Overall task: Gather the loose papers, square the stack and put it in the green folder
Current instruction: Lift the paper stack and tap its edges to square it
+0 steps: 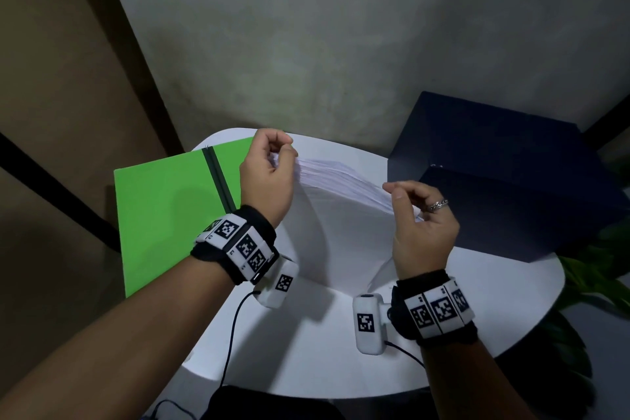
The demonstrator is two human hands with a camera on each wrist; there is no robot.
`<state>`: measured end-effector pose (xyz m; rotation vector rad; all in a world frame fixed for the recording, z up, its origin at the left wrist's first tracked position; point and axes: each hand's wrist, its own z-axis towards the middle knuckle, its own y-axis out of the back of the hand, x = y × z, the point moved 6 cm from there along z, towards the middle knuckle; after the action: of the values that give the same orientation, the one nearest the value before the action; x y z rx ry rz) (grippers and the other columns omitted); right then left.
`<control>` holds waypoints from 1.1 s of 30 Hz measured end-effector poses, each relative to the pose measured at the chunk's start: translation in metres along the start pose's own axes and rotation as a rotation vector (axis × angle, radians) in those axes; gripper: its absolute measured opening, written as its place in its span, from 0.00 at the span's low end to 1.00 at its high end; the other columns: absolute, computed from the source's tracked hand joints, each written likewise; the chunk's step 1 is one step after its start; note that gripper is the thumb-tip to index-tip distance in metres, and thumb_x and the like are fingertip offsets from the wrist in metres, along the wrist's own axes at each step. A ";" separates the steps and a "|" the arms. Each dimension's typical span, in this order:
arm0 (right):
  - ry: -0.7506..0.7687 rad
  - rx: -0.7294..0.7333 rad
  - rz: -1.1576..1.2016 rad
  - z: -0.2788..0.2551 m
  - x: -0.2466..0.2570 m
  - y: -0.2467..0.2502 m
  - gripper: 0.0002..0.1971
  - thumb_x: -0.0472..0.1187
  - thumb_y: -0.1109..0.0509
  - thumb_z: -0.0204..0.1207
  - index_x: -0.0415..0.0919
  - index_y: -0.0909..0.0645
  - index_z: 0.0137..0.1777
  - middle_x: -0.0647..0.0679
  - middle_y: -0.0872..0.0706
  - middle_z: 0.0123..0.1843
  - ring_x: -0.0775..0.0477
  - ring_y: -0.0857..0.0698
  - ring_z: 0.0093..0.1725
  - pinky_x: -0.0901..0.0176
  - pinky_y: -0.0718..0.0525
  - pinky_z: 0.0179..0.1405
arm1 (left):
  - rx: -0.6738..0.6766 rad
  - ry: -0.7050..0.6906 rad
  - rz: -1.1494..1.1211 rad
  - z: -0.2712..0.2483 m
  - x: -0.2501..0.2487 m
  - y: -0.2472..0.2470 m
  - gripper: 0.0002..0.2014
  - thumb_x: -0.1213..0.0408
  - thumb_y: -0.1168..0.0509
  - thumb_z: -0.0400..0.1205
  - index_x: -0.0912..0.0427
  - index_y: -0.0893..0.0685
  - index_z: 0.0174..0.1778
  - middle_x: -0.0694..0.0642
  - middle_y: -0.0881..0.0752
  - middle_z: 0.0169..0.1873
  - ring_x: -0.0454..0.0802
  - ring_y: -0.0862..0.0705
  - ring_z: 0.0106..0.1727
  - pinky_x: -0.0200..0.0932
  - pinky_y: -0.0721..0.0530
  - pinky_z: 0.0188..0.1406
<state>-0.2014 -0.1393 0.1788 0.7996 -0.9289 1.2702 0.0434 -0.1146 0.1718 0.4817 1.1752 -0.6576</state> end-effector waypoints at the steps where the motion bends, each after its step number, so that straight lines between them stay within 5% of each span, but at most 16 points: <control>1: 0.015 0.025 -0.004 -0.001 0.000 -0.002 0.02 0.27 0.25 0.74 0.29 0.13 0.46 0.38 0.09 0.44 0.55 0.12 0.46 0.70 0.18 0.49 | 0.002 -0.008 0.013 0.000 -0.001 -0.001 0.05 0.70 0.38 0.82 0.54 0.21 0.45 0.47 0.18 0.35 0.41 0.21 0.35 0.37 0.22 0.40; 6: 0.211 0.125 -0.149 -0.005 0.001 -0.003 0.10 0.29 0.20 0.71 0.30 0.11 0.52 0.41 0.10 0.49 0.47 0.11 0.50 0.56 0.14 0.56 | 0.129 -0.121 0.087 -0.002 -0.006 -0.007 0.04 0.60 0.38 0.85 0.52 0.18 0.49 0.47 0.17 0.38 0.45 0.19 0.39 0.45 0.20 0.43; 11: 0.413 0.167 -0.264 -0.006 0.004 -0.001 0.13 0.23 0.24 0.73 0.28 0.12 0.58 0.37 0.11 0.51 0.42 0.11 0.50 0.52 0.13 0.56 | 0.397 -0.320 0.185 -0.007 -0.008 -0.007 0.18 0.56 0.27 0.77 0.56 0.12 0.62 0.59 0.20 0.56 0.48 0.21 0.61 0.43 0.26 0.66; 17: 0.423 0.134 -0.267 -0.002 0.002 0.005 0.09 0.25 0.21 0.70 0.27 0.11 0.50 0.38 0.10 0.48 0.45 0.11 0.49 0.54 0.13 0.54 | 0.431 -0.401 0.248 -0.001 -0.008 -0.009 0.18 0.59 0.21 0.72 0.55 0.09 0.58 0.57 0.19 0.55 0.47 0.19 0.59 0.48 0.23 0.62; 19: 0.356 0.156 -0.240 -0.001 0.001 0.005 0.11 0.27 0.19 0.68 0.32 0.12 0.50 0.42 0.10 0.49 0.49 0.11 0.49 0.58 0.14 0.53 | 0.428 -0.367 0.196 0.002 -0.009 -0.009 0.15 0.63 0.21 0.72 0.56 0.09 0.55 0.56 0.17 0.50 0.45 0.18 0.54 0.44 0.21 0.59; 21: 0.167 0.166 -0.155 0.000 -0.006 0.007 0.23 0.29 0.16 0.65 0.48 0.16 0.56 0.47 0.10 0.50 0.52 0.11 0.52 0.62 0.15 0.54 | 0.395 -0.304 0.142 0.005 -0.010 -0.008 0.15 0.66 0.21 0.72 0.56 0.10 0.54 0.54 0.15 0.45 0.44 0.17 0.49 0.47 0.18 0.56; 24: -0.143 0.113 0.032 0.002 -0.026 0.015 0.38 0.24 0.16 0.61 0.53 0.25 0.66 0.53 0.07 0.46 0.51 0.09 0.51 0.61 0.13 0.54 | 0.341 -0.073 0.045 0.014 0.006 -0.003 0.34 0.68 0.17 0.65 0.47 0.20 0.65 0.52 0.13 0.45 0.46 0.17 0.50 0.44 0.20 0.56; 26: -0.304 0.132 0.015 0.002 -0.048 0.018 0.33 0.24 0.17 0.61 0.44 0.22 0.64 0.59 0.08 0.42 0.56 0.09 0.46 0.64 0.12 0.51 | 0.424 0.113 -0.052 0.014 0.027 -0.005 0.38 0.72 0.17 0.63 0.50 0.24 0.67 0.54 0.11 0.49 0.44 0.14 0.51 0.41 0.17 0.54; 29: -0.452 0.190 -0.077 0.000 -0.071 0.017 0.16 0.32 0.16 0.64 0.43 0.13 0.50 0.50 0.07 0.44 0.47 0.08 0.48 0.41 0.12 0.58 | 0.541 0.195 0.039 0.003 0.046 -0.014 0.21 0.75 0.21 0.68 0.63 0.15 0.57 0.45 0.09 0.42 0.35 0.12 0.43 0.40 0.16 0.50; 31: -0.439 0.163 -0.041 0.002 -0.066 0.016 0.11 0.32 0.18 0.67 0.43 0.11 0.48 0.47 0.07 0.45 0.45 0.08 0.49 0.36 0.12 0.59 | 0.442 0.164 0.027 0.002 0.043 -0.012 0.15 0.73 0.21 0.69 0.63 0.11 0.51 0.37 0.09 0.36 0.33 0.11 0.41 0.38 0.15 0.48; 33: -0.362 0.123 0.020 0.010 -0.051 0.015 0.11 0.32 0.18 0.68 0.43 0.11 0.49 0.47 0.06 0.46 0.44 0.08 0.51 0.41 0.11 0.58 | 0.327 0.150 -0.099 0.008 0.037 -0.005 0.15 0.72 0.19 0.66 0.60 0.10 0.48 0.39 0.08 0.38 0.40 0.10 0.42 0.40 0.11 0.47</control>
<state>-0.2202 -0.1671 0.1369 1.1450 -1.1554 1.2305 0.0543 -0.1309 0.1395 0.7624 1.2432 -0.9182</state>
